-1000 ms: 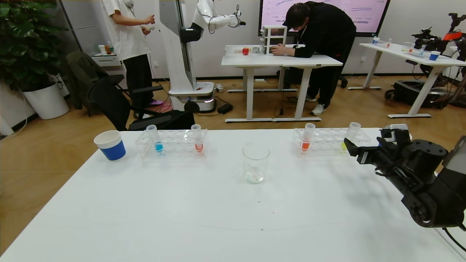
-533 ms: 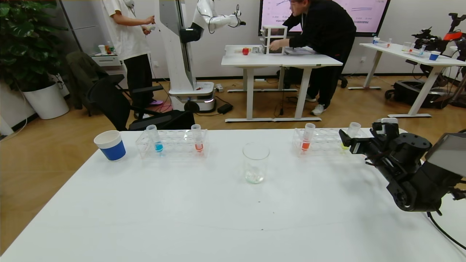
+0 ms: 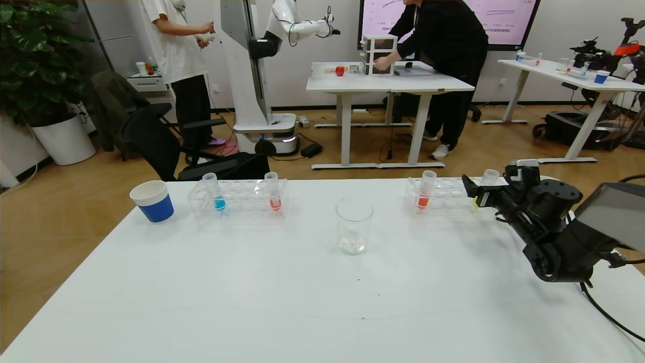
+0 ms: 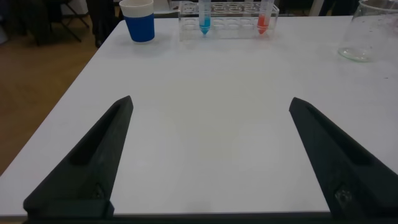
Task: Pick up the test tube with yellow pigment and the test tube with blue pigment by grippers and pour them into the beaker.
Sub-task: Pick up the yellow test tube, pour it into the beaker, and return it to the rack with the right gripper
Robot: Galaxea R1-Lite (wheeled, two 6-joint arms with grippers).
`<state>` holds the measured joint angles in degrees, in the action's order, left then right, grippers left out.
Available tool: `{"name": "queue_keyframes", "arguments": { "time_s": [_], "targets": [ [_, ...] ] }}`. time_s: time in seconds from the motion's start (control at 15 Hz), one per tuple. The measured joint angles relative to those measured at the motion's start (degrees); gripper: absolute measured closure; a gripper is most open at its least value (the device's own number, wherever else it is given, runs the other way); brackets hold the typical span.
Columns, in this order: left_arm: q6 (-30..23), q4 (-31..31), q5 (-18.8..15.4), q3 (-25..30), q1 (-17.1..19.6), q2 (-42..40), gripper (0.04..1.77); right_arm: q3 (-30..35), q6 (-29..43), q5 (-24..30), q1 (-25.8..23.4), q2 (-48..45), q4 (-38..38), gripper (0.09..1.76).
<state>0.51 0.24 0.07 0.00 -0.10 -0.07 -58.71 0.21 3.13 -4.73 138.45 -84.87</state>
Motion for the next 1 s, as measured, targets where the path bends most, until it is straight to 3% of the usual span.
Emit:
{"name": "queue_keyframes", "arguments": {
  "time_s": [0.07, 0.2, 0.27, 0.33, 0.4, 0.53, 0.8, 1.0],
  "targets": [
    [0.0, 0.0, 0.0, 0.0, 0.0, 0.0, 0.06, -0.2, 0.0, 0.0, 0.0, 0.1, 0.0, 0.35],
    [0.0, 0.0, 0.0, 0.0, 0.0, 0.0, 0.06, -0.4, 0.0, 0.0, -0.1, 0.1, 0.0, 1.16],
    [0.0, 0.0, 0.0, 0.0, 0.0, 0.0, 0.06, -0.4, 0.0, 0.1, 0.0, 0.0, -0.1, 1.44],
    [0.0, 0.0, 0.0, 0.0, 0.0, 0.0, 0.06, -0.3, 0.0, 0.2, -0.2, 0.0, -0.2, 1.48],
    [0.0, 0.0, 0.0, 0.0, 0.0, 0.0, 0.06, -0.1, 0.0, 0.1, -0.2, -0.1, -0.3, 1.23],
    [0.0, 0.0, 0.0, 0.0, 0.0, 0.0, 0.06, 0.2, 0.0, 0.0, -0.4, -0.5, -0.3, 1.34],
    [0.0, 0.0, 0.0, 0.0, 0.0, 0.0, 0.06, 0.2, -0.4, -0.2, -0.8, -2.9, 0.9, 1.34],
    [0.0, 0.0, 0.0, 0.0, 0.0, 0.0, 0.06, -0.3, -0.5, -0.2, -0.9, -7.4, 6.8, 1.34]
  ]
}}
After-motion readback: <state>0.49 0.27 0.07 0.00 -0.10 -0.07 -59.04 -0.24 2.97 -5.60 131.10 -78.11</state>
